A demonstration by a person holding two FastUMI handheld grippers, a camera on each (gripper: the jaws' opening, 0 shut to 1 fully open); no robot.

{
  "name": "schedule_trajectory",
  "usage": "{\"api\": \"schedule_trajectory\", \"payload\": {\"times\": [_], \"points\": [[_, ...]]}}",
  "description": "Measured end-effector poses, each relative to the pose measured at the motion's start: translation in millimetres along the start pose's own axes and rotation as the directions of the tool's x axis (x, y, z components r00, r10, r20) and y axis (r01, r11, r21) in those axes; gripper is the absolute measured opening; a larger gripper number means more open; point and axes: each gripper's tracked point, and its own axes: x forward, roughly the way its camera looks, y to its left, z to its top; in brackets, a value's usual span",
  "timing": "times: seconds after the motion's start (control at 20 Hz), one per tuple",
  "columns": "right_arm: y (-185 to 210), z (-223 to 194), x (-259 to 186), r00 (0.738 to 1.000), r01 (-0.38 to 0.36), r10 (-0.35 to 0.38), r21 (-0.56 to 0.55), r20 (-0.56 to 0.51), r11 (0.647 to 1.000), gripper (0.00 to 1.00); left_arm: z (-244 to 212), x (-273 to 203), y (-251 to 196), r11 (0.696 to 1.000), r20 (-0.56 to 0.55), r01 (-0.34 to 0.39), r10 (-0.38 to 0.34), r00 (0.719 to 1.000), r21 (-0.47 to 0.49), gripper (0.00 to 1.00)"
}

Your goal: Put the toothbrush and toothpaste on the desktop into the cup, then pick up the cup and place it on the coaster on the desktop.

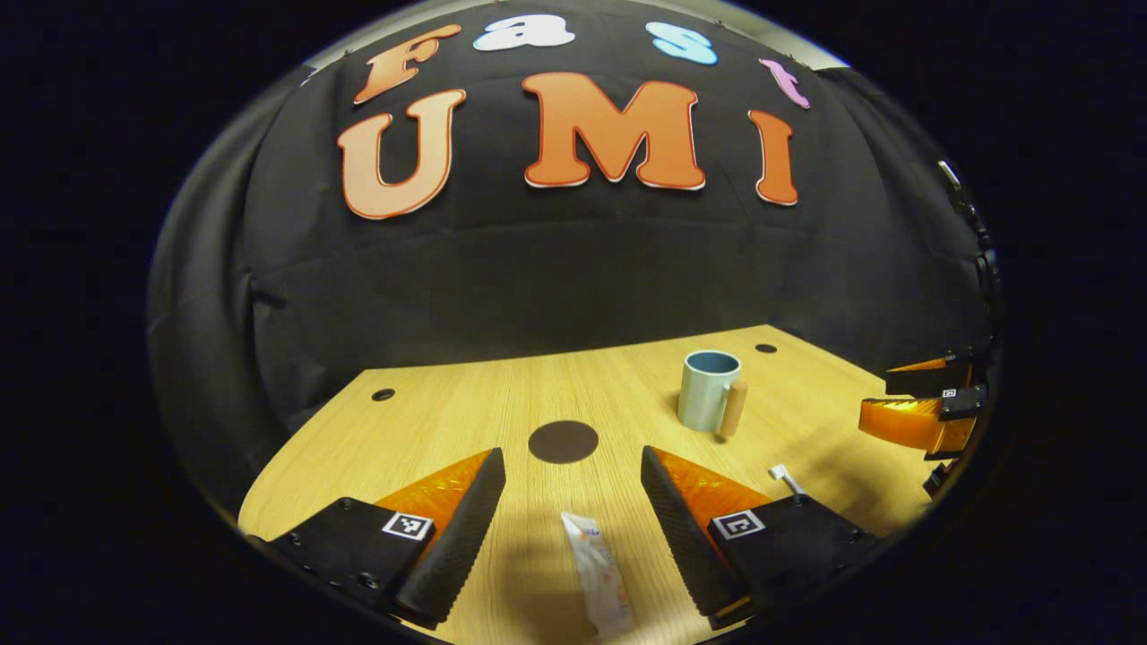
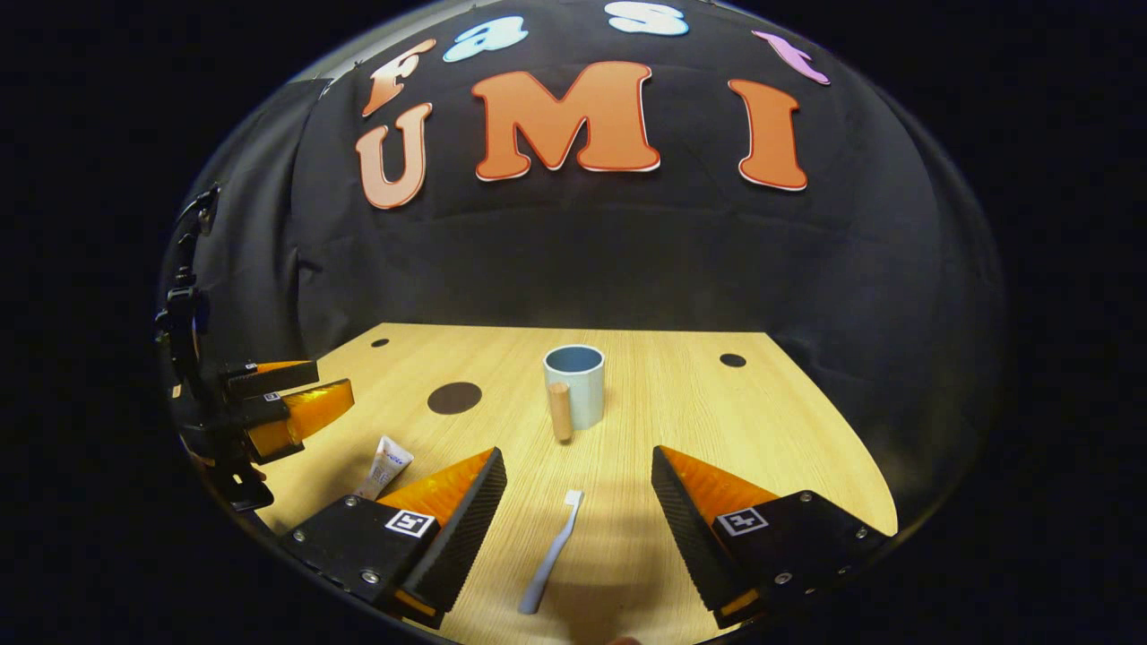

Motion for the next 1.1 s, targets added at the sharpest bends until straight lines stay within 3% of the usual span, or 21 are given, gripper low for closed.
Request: {"api": "schedule_trajectory", "payload": {"times": [0.4,0.65,0.95,1.1], "points": [[6.8,-33.2,11.0,0.982,-0.013,0.013,0.006,-0.189,1.000,0.95,-54.2,8.5,3.5,1.000,-0.235,0.011,-0.016,0.972,-0.022,0.99],[24.6,-68.8,14.8,0.945,-0.041,0.036,-0.009,-0.324,0.999,0.92,-91.4,12.9,-1.2,0.998,-0.354,0.017,-0.039,0.935,-0.064,0.99],[27.9,-88.2,21.4,0.910,-0.020,0.012,-0.016,-0.414,1.000,0.86,-119.7,16.7,-6.2,0.996,-0.437,0.018,-0.055,0.898,-0.090,0.99],[28.4,-99.3,24.0,0.885,-0.002,0.004,0.006,-0.466,1.000,0.80,-129.2,17.1,-8.2,0.994,-0.469,0.016,-0.064,0.881,-0.105,0.91]]}}
